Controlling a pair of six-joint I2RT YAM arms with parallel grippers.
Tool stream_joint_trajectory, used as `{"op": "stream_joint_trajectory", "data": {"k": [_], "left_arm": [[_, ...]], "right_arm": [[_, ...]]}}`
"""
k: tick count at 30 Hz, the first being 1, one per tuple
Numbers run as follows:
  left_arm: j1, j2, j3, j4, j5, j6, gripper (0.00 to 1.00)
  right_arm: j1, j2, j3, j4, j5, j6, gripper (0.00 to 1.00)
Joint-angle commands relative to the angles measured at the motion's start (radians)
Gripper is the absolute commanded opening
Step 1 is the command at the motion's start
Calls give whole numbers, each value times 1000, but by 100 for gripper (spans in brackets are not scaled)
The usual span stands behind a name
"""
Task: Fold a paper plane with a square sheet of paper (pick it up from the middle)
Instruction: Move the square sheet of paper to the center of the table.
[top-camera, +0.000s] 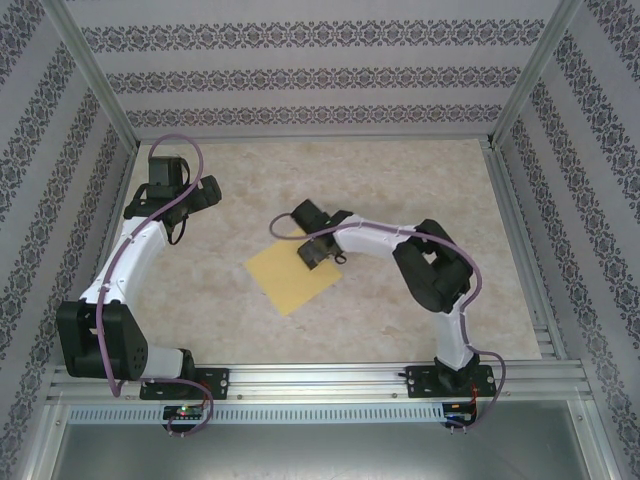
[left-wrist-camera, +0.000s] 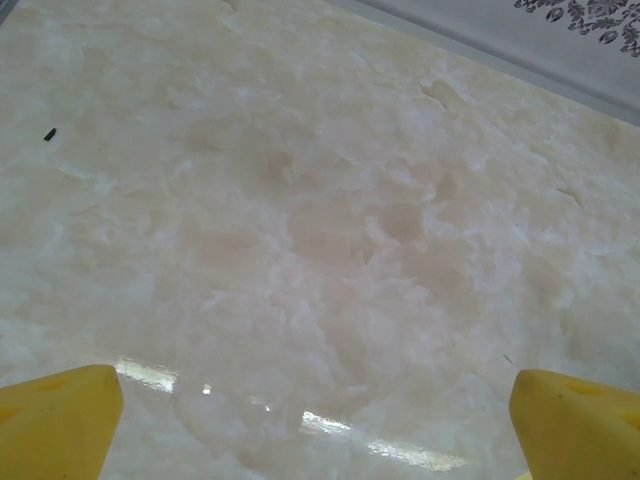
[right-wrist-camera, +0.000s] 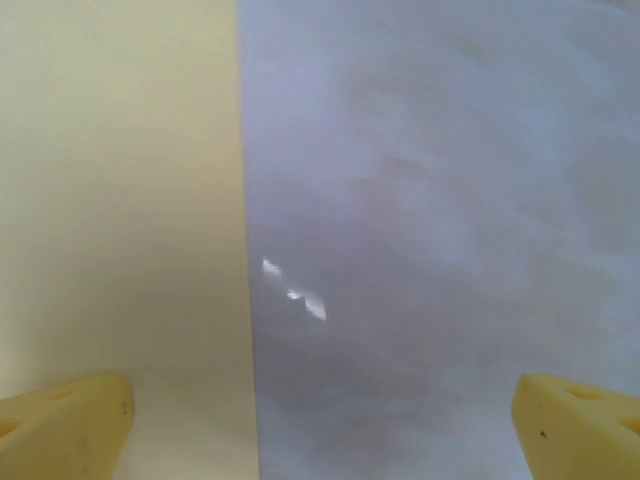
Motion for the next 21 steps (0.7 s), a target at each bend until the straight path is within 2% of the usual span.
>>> {"op": "stream_joint_trajectory", "data": {"k": [1, 5, 9, 12, 21], "left_arm": [[14, 6, 21, -14, 13, -14, 100], [14, 17, 20, -9, 39, -30, 100], [13, 24, -16, 20, 87, -59, 100], [13, 20, -61, 56, 121, -80, 100], [13, 19, -106, 102, 150, -92, 100]], "right_arm": [[-108, 14, -34, -156, 100, 57, 96], [-117, -97, 10, -155, 31, 66, 96], [-99, -179, 29, -129, -165, 75, 98], [-89, -153, 43, -150, -318, 20, 98], [-41, 33, 198, -265, -280, -51, 98]]}}
